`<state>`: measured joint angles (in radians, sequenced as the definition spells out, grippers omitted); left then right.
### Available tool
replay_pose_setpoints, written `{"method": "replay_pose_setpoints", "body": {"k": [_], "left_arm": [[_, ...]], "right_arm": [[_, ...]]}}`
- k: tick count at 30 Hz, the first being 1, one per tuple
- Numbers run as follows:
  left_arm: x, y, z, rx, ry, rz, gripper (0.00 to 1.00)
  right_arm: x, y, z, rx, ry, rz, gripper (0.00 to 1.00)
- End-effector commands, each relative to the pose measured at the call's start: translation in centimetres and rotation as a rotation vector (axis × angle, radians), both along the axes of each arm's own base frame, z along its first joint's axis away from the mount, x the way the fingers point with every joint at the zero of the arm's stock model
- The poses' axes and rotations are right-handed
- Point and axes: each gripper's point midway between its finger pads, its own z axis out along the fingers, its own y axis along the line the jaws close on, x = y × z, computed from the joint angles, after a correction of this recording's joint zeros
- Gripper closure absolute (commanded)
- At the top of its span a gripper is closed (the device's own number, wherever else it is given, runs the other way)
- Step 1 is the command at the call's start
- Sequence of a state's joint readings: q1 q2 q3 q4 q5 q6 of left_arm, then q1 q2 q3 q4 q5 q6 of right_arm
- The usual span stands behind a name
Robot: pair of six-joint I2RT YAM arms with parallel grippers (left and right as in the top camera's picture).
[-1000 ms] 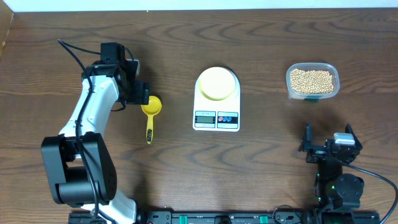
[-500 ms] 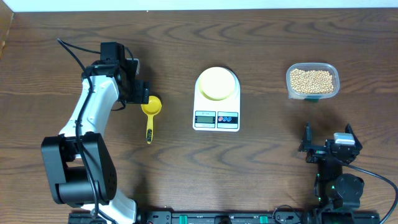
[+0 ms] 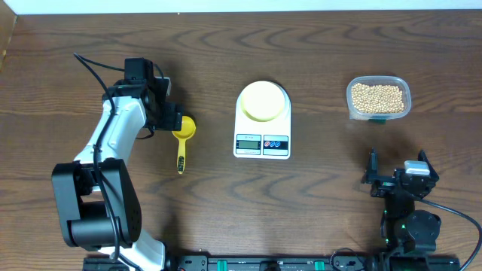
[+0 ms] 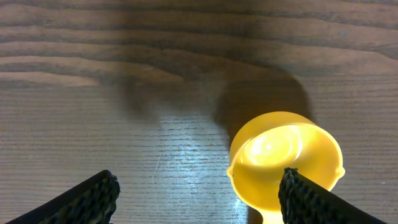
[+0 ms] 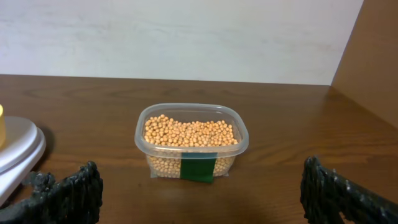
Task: Scoop item into bowl and weigh 50g on scale
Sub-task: 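Lower the left gripper around the yellow scoop's cup rim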
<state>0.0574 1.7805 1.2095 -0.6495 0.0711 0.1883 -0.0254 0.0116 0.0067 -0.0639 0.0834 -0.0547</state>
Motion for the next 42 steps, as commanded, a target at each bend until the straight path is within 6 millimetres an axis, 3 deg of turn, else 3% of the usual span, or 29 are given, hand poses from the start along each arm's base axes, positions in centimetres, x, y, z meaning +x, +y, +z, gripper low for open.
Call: {"method": "replay_pose_setpoints", "body": {"k": [1, 14, 24, 42], "left_arm": [[-0.4, 0.4, -0.8, 0.018, 0.025, -0.006, 0.15], [-0.7, 0.4, -1.7, 0.023, 0.051, -0.035, 0.16], [-0.9, 0.4, -3.9, 0.029, 0.097, -0.078, 0.15], [-0.4, 0.4, -3.9, 0.031, 0.081, -0.078, 0.16]], "right_arm": [[0.0, 0.1, 0.0, 0.012, -0.003, 0.0, 0.01], [0.0, 0.1, 0.0, 0.012, -0.003, 0.0, 0.01], [0.0, 0.1, 0.0, 0.012, -0.003, 0.0, 0.01], [0.0, 0.1, 0.0, 0.012, -0.003, 0.0, 0.01]]}}
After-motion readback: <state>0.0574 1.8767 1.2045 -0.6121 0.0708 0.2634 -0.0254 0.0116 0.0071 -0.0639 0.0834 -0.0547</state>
